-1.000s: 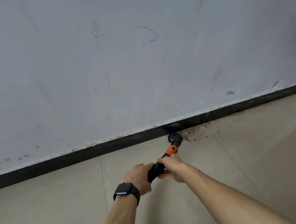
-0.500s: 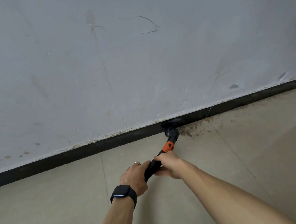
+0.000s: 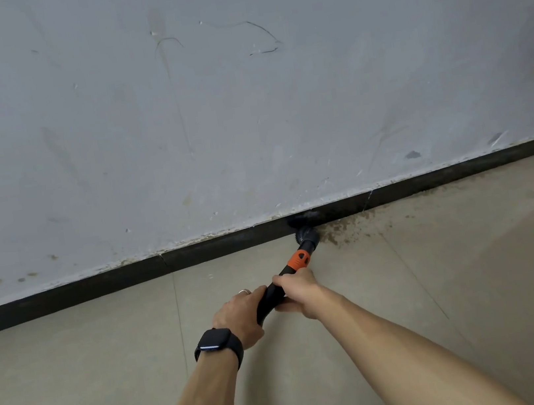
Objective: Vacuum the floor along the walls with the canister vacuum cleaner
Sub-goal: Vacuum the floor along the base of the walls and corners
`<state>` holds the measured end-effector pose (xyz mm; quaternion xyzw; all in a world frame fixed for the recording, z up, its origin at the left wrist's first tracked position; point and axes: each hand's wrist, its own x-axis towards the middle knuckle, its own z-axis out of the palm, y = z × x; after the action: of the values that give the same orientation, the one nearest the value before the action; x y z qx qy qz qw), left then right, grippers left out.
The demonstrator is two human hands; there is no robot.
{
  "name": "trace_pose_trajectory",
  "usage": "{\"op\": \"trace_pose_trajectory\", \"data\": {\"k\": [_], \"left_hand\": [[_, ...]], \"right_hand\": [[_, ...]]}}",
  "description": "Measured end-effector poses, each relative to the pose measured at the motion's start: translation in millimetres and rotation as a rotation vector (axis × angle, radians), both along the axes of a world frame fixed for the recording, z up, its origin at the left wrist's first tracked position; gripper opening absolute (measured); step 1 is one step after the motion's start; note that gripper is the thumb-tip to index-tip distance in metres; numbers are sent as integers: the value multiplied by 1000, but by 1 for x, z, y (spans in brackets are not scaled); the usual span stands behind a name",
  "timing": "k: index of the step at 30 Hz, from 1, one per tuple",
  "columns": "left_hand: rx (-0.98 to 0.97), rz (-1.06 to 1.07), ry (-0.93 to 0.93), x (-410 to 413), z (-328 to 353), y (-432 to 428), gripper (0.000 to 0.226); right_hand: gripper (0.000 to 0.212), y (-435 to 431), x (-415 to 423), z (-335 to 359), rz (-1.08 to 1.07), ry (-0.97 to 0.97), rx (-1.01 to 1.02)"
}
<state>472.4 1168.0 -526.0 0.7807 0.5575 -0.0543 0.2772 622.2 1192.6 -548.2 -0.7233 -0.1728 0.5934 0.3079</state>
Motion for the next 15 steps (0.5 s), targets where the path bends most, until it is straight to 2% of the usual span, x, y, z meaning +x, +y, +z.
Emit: {"op": "trace_pose_trajectory", "data": {"k": [15], "left_hand": [[-26, -124, 14, 26, -1, -5, 57]], "right_hand": [[53, -37, 33, -1, -123, 27, -30]]}}
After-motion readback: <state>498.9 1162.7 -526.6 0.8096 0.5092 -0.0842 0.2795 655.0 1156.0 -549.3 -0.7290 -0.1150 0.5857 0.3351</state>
